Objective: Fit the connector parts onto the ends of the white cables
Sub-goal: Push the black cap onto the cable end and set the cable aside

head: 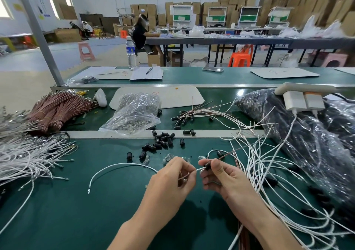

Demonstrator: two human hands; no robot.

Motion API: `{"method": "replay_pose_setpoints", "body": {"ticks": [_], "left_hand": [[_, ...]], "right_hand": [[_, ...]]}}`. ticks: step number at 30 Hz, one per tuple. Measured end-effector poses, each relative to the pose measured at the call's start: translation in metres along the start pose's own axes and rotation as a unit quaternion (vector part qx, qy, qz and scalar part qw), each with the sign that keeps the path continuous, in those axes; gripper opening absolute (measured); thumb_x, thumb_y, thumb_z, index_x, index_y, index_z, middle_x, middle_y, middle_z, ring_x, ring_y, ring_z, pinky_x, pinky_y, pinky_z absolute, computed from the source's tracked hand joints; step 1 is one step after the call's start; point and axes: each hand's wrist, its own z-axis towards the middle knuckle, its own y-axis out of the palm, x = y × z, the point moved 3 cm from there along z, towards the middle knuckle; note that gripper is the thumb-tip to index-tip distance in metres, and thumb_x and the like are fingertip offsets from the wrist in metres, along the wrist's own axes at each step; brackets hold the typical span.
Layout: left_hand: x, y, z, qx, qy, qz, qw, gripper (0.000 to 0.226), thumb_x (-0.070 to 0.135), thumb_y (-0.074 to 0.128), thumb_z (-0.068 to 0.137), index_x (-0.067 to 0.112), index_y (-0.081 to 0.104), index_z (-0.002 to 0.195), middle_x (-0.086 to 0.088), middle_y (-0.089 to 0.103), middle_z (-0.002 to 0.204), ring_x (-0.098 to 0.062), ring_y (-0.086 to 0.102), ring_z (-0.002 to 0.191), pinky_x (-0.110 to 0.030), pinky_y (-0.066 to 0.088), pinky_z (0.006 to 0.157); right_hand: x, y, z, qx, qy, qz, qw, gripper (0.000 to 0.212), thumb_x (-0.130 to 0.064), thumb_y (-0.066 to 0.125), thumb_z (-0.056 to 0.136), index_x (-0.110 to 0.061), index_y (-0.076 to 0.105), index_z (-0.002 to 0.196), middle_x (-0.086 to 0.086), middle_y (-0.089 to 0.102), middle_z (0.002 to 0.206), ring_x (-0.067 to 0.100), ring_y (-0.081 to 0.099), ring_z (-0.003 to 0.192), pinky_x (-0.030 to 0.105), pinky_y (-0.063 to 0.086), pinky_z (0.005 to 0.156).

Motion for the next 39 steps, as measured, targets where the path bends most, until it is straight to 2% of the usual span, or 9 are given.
{"method": "replay_pose_setpoints", "body": {"ticks": [5, 9, 14, 20, 23, 26, 29, 34, 39], "left_hand": [[0.002, 0.002, -0.002, 0.006, -0.008, -0.013, 1.0, 0.016, 0.057, 0.048, 0.084, 0.042, 0.051, 0.091, 0.025, 0.061, 0.086, -0.003, 0.058, 0.071, -0.02, 0.047, 0.063], [0.0, 0.0, 0.001, -0.003, -0.027, -0.046, 0.999, 0.016, 0.057, 0.05, 0.086, 0.043, 0.054, 0.092, 0.021, 0.064, 0.084, -0.005, 0.058, 0.067, -0.028, 0.051, 0.064], [0.002, 0.003, 0.0, -0.021, -0.035, -0.071, 0.997, 0.018, 0.056, 0.049, 0.087, 0.04, 0.055, 0.091, 0.019, 0.062, 0.076, -0.002, 0.052, 0.06, -0.015, 0.039, 0.058], [0.011, 0.001, -0.002, -0.002, 0.001, -0.028, 1.0, 0.012, 0.051, 0.051, 0.088, 0.039, 0.052, 0.09, 0.02, 0.061, 0.083, -0.006, 0.056, 0.067, -0.012, 0.04, 0.059], [0.02, -0.004, -0.001, 0.026, 0.067, 0.035, 0.997, 0.007, 0.037, 0.057, 0.092, 0.033, 0.052, 0.089, 0.017, 0.056, 0.086, -0.003, 0.056, 0.067, -0.015, 0.043, 0.056], [0.023, -0.005, -0.002, 0.057, 0.098, 0.081, 0.99, 0.009, 0.029, 0.059, 0.092, 0.021, 0.058, 0.087, 0.013, 0.054, 0.082, 0.002, 0.048, 0.062, -0.022, 0.045, 0.052], [0.019, -0.003, -0.002, 0.048, 0.07, 0.057, 0.995, 0.011, 0.024, 0.066, 0.091, 0.026, 0.056, 0.087, 0.013, 0.056, 0.083, 0.001, 0.049, 0.062, -0.021, 0.044, 0.054], [0.014, 0.004, -0.005, 0.007, 0.032, -0.001, 0.999, 0.011, 0.053, 0.047, 0.093, 0.045, 0.045, 0.1, 0.023, 0.058, 0.088, -0.006, 0.057, 0.065, -0.011, 0.038, 0.057], [0.017, 0.007, -0.003, 0.013, 0.055, 0.018, 0.998, 0.024, 0.062, 0.049, 0.092, 0.051, 0.049, 0.114, 0.024, 0.055, 0.093, -0.002, 0.057, 0.068, -0.012, 0.04, 0.06]], "right_hand": [[0.001, -0.002, 0.001, 0.01, -0.007, -0.025, 1.0, 0.065, -0.07, 0.083, 0.058, -0.016, 0.079, 0.094, 0.007, 0.073, 0.082, 0.016, 0.069, 0.072, 0.023, 0.057, 0.067], [-0.002, -0.004, 0.0, 0.003, -0.001, -0.046, 0.999, 0.04, -0.052, 0.074, 0.074, -0.017, 0.08, 0.094, 0.008, 0.073, 0.081, 0.016, 0.069, 0.073, 0.024, 0.057, 0.067], [-0.002, -0.002, 0.0, 0.015, -0.008, -0.051, 0.999, 0.035, -0.046, 0.069, 0.074, -0.017, 0.08, 0.091, 0.009, 0.073, 0.078, 0.016, 0.068, 0.069, 0.023, 0.057, 0.065], [-0.004, -0.004, 0.001, 0.046, -0.029, -0.056, 0.997, 0.03, -0.039, 0.066, 0.075, -0.013, 0.081, 0.081, 0.011, 0.072, 0.071, 0.016, 0.067, 0.062, 0.022, 0.056, 0.059], [-0.005, -0.004, 0.001, 0.052, -0.044, -0.073, 0.995, 0.035, -0.047, 0.068, 0.072, -0.015, 0.08, 0.079, 0.01, 0.071, 0.069, 0.016, 0.066, 0.061, 0.023, 0.056, 0.058], [-0.005, -0.003, 0.001, 0.055, -0.062, -0.089, 0.993, 0.05, -0.065, 0.078, 0.067, -0.017, 0.08, 0.081, 0.009, 0.072, 0.07, 0.015, 0.066, 0.062, 0.024, 0.056, 0.059], [-0.005, -0.003, -0.001, 0.06, -0.074, -0.111, 0.989, 0.04, -0.058, 0.073, 0.076, -0.019, 0.079, 0.083, 0.008, 0.072, 0.071, 0.014, 0.066, 0.062, 0.023, 0.056, 0.06], [-0.008, 0.0, -0.004, 0.062, -0.092, -0.166, 0.98, 0.023, -0.048, 0.069, 0.073, -0.03, 0.08, 0.083, 0.003, 0.071, 0.066, 0.009, 0.064, 0.058, 0.016, 0.051, 0.059], [-0.009, 0.002, -0.004, 0.051, -0.1, -0.199, 0.974, 0.014, -0.043, 0.069, 0.075, -0.032, 0.079, 0.073, 0.003, 0.068, 0.059, 0.006, 0.06, 0.054, 0.014, 0.048, 0.057]]}}
